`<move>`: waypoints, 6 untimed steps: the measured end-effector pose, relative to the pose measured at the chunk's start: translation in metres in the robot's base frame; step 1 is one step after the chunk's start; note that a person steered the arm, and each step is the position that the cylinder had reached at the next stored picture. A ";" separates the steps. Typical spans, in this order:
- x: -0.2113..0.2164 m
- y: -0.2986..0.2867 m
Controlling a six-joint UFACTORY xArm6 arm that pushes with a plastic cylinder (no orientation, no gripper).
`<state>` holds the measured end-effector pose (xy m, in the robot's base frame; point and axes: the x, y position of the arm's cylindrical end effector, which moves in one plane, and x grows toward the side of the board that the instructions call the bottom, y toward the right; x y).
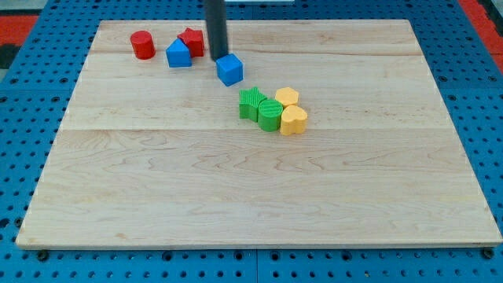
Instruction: Push the red star into red circle
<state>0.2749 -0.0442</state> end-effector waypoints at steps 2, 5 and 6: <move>-0.026 -0.097; -0.059 -0.083; -0.083 -0.091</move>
